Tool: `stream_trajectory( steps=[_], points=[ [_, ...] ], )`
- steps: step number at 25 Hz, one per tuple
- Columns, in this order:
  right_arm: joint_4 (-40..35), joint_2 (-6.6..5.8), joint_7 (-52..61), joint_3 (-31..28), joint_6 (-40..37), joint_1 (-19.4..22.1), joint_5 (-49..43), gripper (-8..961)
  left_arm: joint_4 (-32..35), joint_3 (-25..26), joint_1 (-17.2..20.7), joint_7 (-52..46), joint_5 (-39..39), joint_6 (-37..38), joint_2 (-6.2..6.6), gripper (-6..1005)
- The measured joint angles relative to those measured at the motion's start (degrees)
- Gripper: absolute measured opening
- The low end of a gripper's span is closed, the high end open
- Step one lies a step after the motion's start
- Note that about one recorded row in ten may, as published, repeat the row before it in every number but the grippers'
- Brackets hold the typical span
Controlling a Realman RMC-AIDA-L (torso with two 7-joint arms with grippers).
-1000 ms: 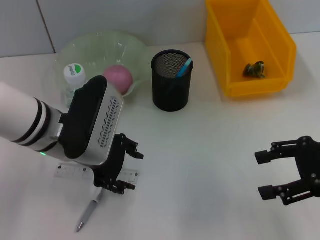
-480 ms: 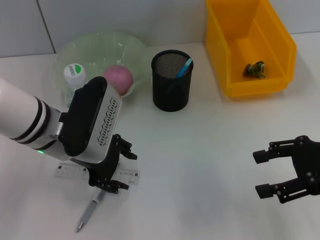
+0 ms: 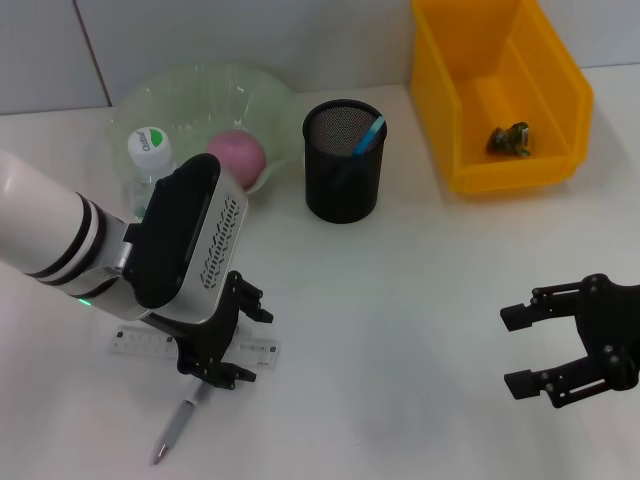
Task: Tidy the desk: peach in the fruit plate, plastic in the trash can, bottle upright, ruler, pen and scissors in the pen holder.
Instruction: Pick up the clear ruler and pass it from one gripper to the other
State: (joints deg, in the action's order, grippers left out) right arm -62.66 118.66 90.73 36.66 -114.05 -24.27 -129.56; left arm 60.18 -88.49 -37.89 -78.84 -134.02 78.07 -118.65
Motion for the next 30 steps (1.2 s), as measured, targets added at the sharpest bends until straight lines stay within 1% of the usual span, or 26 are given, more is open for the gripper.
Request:
stream_trajectory(
  steps=[3,4,8,13,22,24,30],
  points=[
    [0.00,0.04,0.00,-0.01,0.08,0.00,-0.04,833,-0.57,0.01,-0.31,-0.06,-0.03,-0.10,0.01,662],
    [0.00,0.04,0.00,-0.01,0.11,0.00,-0.05,833,-2.36,0.31,-1.34,-0.21,-0.82,-0.53,-0.01,662],
    [0.00,0.07,0.00,-0.01,0.19,-0.06,-0.10,833,-2.36,0.31,-1.34,-0.21,-0.82,-0.53,-0.01,662],
    [0.00,0.08,0.00,-0.01,0.25,-0.42,-0.59,833,-4.11,0.81,-2.42,-0.07,-1.49,-0.68,-0.09,663],
    [0.82,0.08,-0.01,0.12,1.00,-0.73,-0.78,833,-4.83,0.96,-2.77,-0.01,-1.49,-0.48,-0.09,663],
    [1.17,0.07,-0.03,0.14,1.04,-0.80,-0.82,833,-5.78,0.91,-3.51,-0.05,-1.52,-0.28,-0.09,663],
    [1.24,0.07,-0.16,0.17,1.24,-0.80,-0.97,833,-6.35,0.95,-3.91,-0.17,-1.52,-0.28,-0.09,662]
  ],
)
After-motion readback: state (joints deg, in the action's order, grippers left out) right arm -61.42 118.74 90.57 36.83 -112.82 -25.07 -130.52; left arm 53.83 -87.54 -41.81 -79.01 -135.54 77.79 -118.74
